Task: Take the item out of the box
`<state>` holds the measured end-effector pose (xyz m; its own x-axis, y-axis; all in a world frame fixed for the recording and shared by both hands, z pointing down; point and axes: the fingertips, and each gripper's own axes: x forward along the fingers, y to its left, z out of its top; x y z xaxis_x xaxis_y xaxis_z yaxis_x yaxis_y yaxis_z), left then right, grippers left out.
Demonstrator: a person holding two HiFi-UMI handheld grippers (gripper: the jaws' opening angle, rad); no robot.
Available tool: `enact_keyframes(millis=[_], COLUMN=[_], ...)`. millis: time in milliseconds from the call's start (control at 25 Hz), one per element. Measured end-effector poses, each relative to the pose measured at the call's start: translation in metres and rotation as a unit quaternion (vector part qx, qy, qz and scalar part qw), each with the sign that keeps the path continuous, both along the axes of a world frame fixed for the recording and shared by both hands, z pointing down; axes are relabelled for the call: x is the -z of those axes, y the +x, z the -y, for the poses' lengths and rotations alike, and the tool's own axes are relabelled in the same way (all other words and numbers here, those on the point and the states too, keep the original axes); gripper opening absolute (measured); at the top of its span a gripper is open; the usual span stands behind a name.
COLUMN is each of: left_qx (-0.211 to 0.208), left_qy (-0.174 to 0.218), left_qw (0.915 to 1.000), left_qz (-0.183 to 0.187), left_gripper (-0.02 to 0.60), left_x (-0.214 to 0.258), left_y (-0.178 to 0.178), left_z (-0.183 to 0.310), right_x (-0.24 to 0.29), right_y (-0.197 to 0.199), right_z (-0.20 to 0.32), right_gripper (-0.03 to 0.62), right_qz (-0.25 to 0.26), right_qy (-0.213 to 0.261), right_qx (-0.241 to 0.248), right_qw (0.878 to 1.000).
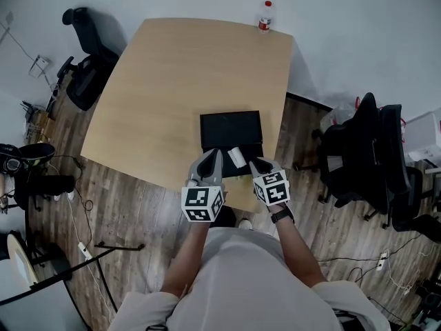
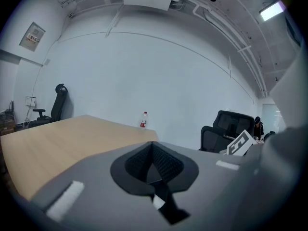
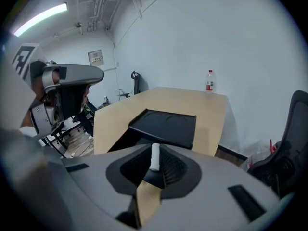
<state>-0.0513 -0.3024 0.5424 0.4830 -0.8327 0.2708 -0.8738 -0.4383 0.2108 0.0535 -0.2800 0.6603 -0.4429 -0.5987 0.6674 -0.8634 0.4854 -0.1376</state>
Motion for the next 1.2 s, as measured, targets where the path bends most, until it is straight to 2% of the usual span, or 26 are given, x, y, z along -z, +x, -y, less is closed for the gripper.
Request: enact_keyframes(millis=[160, 240, 400, 520, 600, 960, 1200], left_qx=[0.002, 0.004, 0.007, 0.008, 0.009, 0.001, 0.001], left_qy=[-0.004, -0.007, -0.016, -0.025, -0.028, -0.023, -0.022], left_qw=[1.0000, 1.0000, 0.9998, 0.9996, 0.9995, 0.9997, 0.9998], left_qz=[-0.004, -0.006, -0.008, -0.010, -0.011, -0.002, 0.001], left_gripper=[0.008, 0.008, 0.008, 0.008, 0.008, 0.008, 0.008], left_x=[-0.004, -0.007, -0.016, -0.021, -0.023, -0.024, -0.027], left_y=[-0.005, -0.008, -0.016, -0.020, -0.023, -0.030, -0.033], left_z=[0.016, 0.023, 0.037, 0.047, 0.053, 0.079, 0.088], right_x=[-0.013, -0.020, -0.034, -0.047, -0.056, -0.093, -0.114], right_y=[-0.008, -0.013, -0.026, -0.036, -0.040, -0.051, -0.047], right_z=[0.010, 0.015, 0.025, 0.029, 0.031, 0.036, 0.037], right_gripper=[0.027, 0.076, 0.103, 0.181, 0.211, 0.221, 0.221], right_qz=[-0.015, -0.021, -0.031, -0.038, -0.047, -0.089, -0.131], right_qy=[-0.022, -0.034, -0.052, -0.074, -0.090, -0.148, -0.168], right_qx=[0.015, 0.026, 0.045, 0.069, 0.082, 0.115, 0.127], right_qw=[1.000, 0.999, 0.997, 0.994, 0.992, 0.978, 0.969])
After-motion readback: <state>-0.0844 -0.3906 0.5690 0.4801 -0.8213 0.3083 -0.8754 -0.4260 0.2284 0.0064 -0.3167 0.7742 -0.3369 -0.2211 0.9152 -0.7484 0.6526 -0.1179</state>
